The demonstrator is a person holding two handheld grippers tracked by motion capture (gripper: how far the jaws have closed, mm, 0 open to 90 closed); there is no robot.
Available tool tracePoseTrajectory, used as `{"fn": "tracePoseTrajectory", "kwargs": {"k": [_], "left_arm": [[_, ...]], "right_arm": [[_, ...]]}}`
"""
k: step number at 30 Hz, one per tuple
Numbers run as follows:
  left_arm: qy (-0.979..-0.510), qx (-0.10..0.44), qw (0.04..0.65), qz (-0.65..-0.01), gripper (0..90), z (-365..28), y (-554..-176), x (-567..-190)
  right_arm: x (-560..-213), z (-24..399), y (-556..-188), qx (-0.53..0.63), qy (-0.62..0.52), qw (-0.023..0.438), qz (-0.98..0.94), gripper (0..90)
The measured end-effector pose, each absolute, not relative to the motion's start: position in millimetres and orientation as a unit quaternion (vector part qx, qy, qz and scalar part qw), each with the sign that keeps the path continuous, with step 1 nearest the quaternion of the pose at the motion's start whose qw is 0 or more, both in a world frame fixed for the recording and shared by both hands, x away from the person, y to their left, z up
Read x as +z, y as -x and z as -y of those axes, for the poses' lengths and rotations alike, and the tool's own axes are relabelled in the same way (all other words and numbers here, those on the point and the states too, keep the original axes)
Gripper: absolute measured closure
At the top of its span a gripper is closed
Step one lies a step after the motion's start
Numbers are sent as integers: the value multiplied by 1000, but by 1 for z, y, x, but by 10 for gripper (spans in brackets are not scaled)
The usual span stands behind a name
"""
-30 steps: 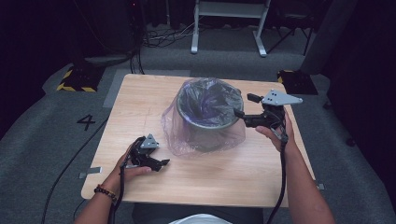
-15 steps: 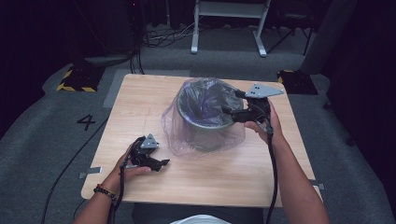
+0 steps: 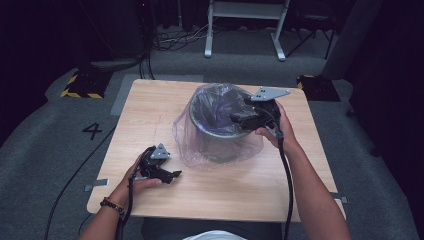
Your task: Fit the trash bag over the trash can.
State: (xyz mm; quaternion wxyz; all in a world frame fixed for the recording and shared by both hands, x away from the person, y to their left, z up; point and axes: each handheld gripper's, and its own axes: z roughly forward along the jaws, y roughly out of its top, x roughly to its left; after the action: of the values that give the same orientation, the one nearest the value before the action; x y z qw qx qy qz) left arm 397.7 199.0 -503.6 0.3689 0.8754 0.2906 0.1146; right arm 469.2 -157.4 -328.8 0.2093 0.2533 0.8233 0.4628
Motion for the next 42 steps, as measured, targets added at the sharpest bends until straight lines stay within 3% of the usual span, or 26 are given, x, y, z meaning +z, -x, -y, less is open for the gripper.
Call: {"fn": "tracePoseTrajectory", "kwargs": {"k": [7, 24, 42], "left_arm": [[-875, 115, 368, -291, 149, -199, -398, -504], [-876, 114, 369, -291, 149, -199, -398, -504], [-876, 115, 369, -290, 149, -199, -398, -504]], "right_arm": [[-328, 153, -473, 449, -259, 198, -832, 191], [-333, 142, -483, 346, -261, 108, -895, 156], [-334, 141, -486, 302, -273, 91, -909, 156]]}}
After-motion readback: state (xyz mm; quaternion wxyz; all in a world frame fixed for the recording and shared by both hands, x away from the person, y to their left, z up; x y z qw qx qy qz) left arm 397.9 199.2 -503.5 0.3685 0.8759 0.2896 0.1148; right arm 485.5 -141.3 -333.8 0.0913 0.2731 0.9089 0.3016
